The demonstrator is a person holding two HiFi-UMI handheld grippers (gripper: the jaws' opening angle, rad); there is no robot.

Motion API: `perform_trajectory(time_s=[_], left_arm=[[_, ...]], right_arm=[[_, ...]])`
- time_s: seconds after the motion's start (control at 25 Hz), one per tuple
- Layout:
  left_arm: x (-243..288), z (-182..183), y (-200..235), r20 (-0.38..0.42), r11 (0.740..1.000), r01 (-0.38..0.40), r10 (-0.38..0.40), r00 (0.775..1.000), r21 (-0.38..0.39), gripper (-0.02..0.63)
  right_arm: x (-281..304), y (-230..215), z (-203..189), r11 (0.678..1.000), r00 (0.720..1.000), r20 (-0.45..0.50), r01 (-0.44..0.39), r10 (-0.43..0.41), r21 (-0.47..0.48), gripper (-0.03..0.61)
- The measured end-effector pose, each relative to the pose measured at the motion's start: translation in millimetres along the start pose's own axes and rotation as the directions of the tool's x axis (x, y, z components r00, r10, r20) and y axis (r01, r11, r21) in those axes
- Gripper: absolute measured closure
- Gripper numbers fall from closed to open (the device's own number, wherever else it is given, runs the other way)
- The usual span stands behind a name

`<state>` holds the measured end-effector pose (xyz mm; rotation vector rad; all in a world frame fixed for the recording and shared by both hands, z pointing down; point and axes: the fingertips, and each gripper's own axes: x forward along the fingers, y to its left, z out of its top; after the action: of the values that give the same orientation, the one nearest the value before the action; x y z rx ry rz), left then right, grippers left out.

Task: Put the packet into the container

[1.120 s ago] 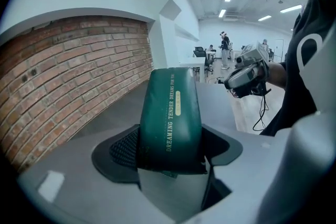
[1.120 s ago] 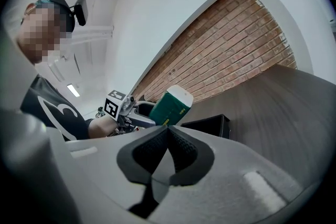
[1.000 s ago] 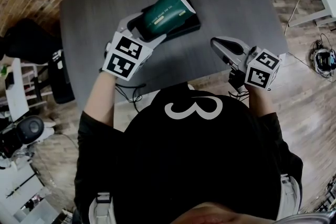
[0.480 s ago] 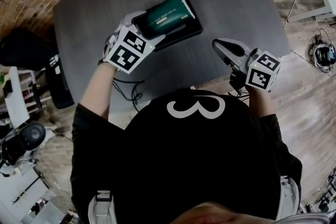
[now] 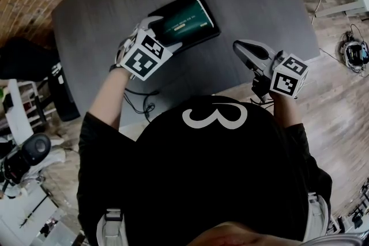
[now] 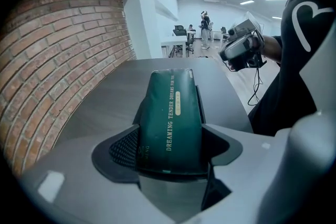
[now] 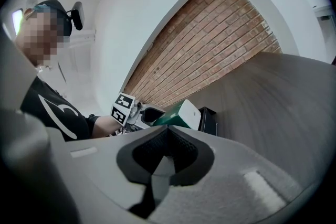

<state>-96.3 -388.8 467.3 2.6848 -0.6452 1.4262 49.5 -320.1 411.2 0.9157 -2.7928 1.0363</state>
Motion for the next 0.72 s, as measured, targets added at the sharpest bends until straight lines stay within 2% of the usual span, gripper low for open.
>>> perform_trajectory(time_s=[0.2, 0.44, 0.72], left_arm=[[15, -11, -4, -0.031, 1.0, 0.031, -0.031, 0.999, 0.0, 0.233], [25, -12, -1, -0.02, 0.998, 0.048, -0.049, 0.999, -0.031, 0.226], [30, -17, 3, -0.008, 1.0, 0.016, -0.016, 1.0, -0.005, 0.209]], right_arm=[[2, -2, -3, 1.0, 1.0, -0.006, 0.007, -0.007, 0.012, 0.577], [-4, -7, -5, 1.0, 1.0, -0.012, 0.018, -0.017, 0.025, 0.577], [-6, -8, -9, 0.999, 1.0, -0.016, 0.021, -0.02, 0.032, 0.577]])
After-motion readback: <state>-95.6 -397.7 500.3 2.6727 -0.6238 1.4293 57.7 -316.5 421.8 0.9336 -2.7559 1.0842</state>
